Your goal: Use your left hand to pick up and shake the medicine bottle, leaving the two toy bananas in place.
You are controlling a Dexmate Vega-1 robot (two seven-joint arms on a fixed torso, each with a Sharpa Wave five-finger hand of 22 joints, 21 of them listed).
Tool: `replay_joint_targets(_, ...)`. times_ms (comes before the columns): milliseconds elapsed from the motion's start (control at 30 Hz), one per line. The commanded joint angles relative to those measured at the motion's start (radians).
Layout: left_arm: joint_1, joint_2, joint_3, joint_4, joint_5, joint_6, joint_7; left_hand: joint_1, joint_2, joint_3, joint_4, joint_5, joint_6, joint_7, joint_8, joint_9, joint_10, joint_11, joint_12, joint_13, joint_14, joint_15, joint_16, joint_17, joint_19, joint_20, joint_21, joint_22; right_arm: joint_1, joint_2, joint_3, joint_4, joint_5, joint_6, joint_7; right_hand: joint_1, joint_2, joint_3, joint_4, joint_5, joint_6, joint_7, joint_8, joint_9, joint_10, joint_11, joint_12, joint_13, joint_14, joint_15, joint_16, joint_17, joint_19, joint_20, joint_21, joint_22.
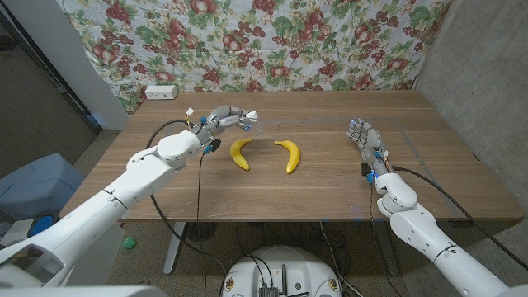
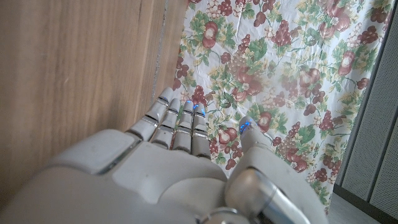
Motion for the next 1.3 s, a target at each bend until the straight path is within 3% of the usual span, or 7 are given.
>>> replay_joint_targets(33, -0.021, 0.038, 0.018, -0.008, -0.013, 0.011, -0.014, 0.131, 0.134, 0.022, 0.011, 0.004, 0.159, -0.061, 0.0, 0.092, 0.284, -0.182, 0.007, 0.301, 0.008, -0.007, -0.002, 0.005, -0.007, -0.133, 0.01, 0.002, -0.002, 0.001, 0.001, -0.001, -0.001, 0.005, -0.002, -0.003, -0.008, -0.005, -0.001, 0.004, 0.004, 0.002, 0.001, 0.002, 0.01, 0.002, -0.003, 0.001, 0.009, 0.004, -0.002, 0.001, 0.007, -0.002, -0.005, 0.001)
replay_joint_targets(300, 0.047, -0.018, -0.02, 0.027, 0.001, -0.152, 0.077, 0.131, 0.134, 0.023, 0.011, 0.004, 0.159, -0.061, -0.003, 0.092, 0.284, -0.183, 0.006, 0.302, 0.009, -0.007, -0.004, 0.007, -0.008, -0.132, 0.013, 0.002, -0.001, 0.001, 0.0, 0.0, -0.002, 0.006, 0.0, -0.003, -0.009, -0.006, -0.001, 0.004, 0.003, 0.001, 0.001, 0.002, 0.009, 0.003, -0.003, 0.001, 0.009, 0.005, -0.003, 0.001, 0.009, -0.002, -0.008, 0.001)
replay_joint_targets(533, 0.106, -0.113, -0.053, 0.087, 0.037, -0.345, 0.187, 0.13, 0.133, 0.024, 0.011, 0.004, 0.164, -0.06, -0.004, 0.092, 0.287, -0.183, 0.007, 0.305, 0.011, -0.007, -0.005, 0.009, -0.011, -0.132, 0.017, 0.001, -0.004, 0.003, 0.001, -0.003, -0.001, 0.005, -0.005, -0.004, -0.01, -0.006, -0.001, 0.004, 0.003, 0.002, 0.0, 0.001, 0.008, 0.003, -0.004, 0.001, 0.008, 0.005, -0.004, 0.001, 0.01, -0.001, -0.01, 0.001)
replay_joint_targets(733, 0.134, -0.186, -0.071, 0.124, 0.071, -0.45, 0.267, 0.13, 0.132, 0.024, 0.011, 0.005, 0.166, -0.06, -0.005, 0.092, 0.29, -0.182, 0.006, 0.306, 0.011, -0.007, -0.008, 0.009, -0.013, -0.132, 0.019, 0.001, -0.002, 0.003, 0.0, 0.0, -0.002, 0.007, -0.002, -0.005, -0.01, -0.007, 0.0, 0.004, 0.003, 0.002, 0.001, 0.002, 0.009, 0.004, -0.003, 0.001, 0.009, 0.006, -0.004, 0.001, 0.01, -0.001, -0.013, 0.001)
replay_joint_targets(1067, 0.152, -0.259, -0.088, 0.161, 0.109, -0.54, 0.334, 0.131, 0.131, 0.025, 0.011, 0.005, 0.167, -0.062, -0.007, 0.092, 0.29, -0.182, 0.003, 0.304, 0.014, -0.007, -0.008, 0.013, -0.015, -0.132, 0.022, 0.001, 0.007, 0.003, -0.002, 0.002, -0.003, 0.001, 0.0, -0.005, -0.01, -0.007, 0.0, 0.004, 0.003, 0.003, 0.001, 0.001, 0.009, 0.003, -0.004, 0.001, 0.009, 0.005, -0.005, 0.0, 0.011, -0.001, -0.016, 0.001)
replay_joint_targets(1300, 0.151, -0.263, -0.092, 0.157, 0.114, -0.525, 0.33, 0.131, 0.13, 0.025, 0.011, 0.005, 0.166, -0.062, -0.009, 0.092, 0.289, -0.186, 0.002, 0.307, 0.013, -0.007, -0.012, 0.012, -0.016, -0.131, 0.026, 0.001, 0.008, 0.002, -0.003, 0.004, -0.005, 0.001, -0.001, -0.006, -0.01, -0.007, 0.0, 0.004, 0.002, 0.003, 0.001, 0.001, 0.01, 0.003, -0.003, 0.001, 0.009, 0.005, -0.005, 0.0, 0.012, 0.0, -0.019, 0.001)
